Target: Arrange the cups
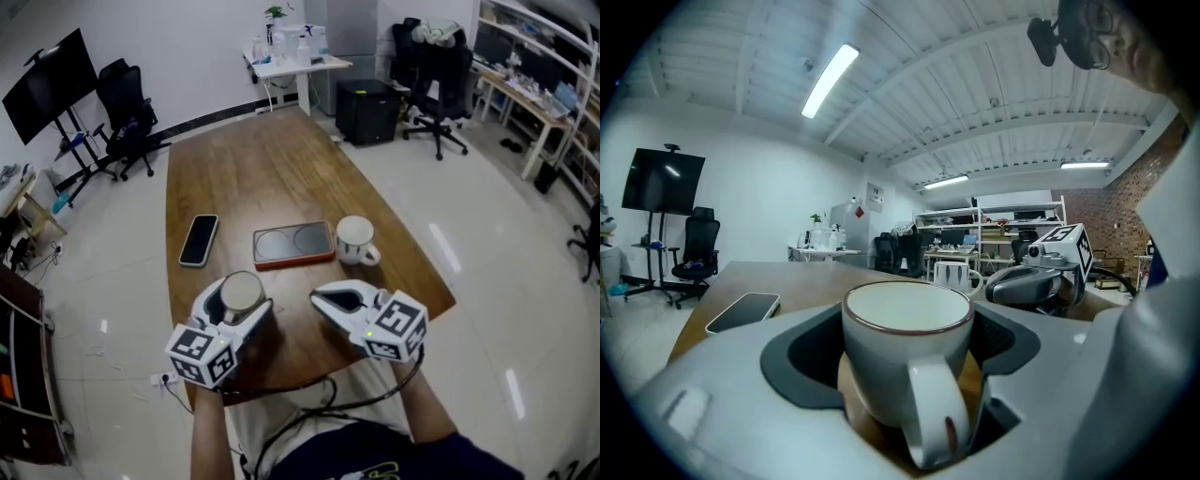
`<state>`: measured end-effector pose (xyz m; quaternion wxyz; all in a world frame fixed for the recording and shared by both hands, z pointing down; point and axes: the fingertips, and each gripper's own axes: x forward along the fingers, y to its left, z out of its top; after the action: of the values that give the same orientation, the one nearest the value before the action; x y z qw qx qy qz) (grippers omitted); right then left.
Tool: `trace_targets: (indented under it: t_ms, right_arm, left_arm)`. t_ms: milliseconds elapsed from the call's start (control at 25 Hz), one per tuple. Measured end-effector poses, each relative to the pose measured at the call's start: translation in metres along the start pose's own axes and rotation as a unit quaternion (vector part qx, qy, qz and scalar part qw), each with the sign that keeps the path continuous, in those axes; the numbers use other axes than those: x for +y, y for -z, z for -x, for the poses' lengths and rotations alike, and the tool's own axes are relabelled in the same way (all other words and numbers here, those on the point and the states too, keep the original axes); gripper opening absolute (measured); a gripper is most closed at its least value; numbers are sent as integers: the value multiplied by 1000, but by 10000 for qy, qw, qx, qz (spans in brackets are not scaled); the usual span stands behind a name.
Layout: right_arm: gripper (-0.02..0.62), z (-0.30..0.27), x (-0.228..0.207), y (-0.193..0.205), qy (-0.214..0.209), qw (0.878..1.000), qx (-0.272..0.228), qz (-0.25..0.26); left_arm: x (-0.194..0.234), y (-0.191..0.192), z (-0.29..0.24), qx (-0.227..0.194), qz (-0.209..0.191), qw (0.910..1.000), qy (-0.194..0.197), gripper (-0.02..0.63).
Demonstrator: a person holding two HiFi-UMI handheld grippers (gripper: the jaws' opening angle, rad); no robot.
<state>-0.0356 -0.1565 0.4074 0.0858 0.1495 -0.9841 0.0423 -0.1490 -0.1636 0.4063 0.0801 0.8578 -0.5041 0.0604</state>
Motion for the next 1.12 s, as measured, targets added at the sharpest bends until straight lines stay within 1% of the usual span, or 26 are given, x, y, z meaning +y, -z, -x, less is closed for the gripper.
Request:
trace_targets:
  t_ms: [120,280,360,440,520,640,800,920,1000,1120]
  right_arm:
    - [0,1,0,-2,-3,10000,15,9]
    - [0,0,1,1,19,10000,-8,6]
    - [0,-1,1,2,27,10000,-9,2]
    - [0,-4,0,3,18,10000,65,-11]
    - [0,-6,-1,4,-5,9999,116,-14]
    - [0,-7,-1,7,-36,9999,113,-12]
    - [0,5,8,6,-67,10000,20,-12]
    - [0,14,6,-1,-19,10000,-42,20]
    - [0,12,2,0,15,10000,-10,-2]
    - [0,5,0,3,15,10000,-21,1]
  left_arm:
    - [3,-17,-8,-102,-60,9999,58,400]
    - [11,-46,-30,-165,-354,9991,163,400]
    - [19,-60,-45,-324,-262,9988,266,402]
    - [26,-73,-62,-547,6,9977,397,401]
    - [34,-79,-81,-627,105,9969,467,400]
    - [47,-78,-108,-531,19,9981,304,402]
    - [48,-65,-116,-425,150,9990,19,400]
    - [40,-68,-125,-432,170,9989,33,400]
    - [40,-66,-132,-405,198,9990,73,402]
    - [43,-59,-135,-315,137,9994,63,401]
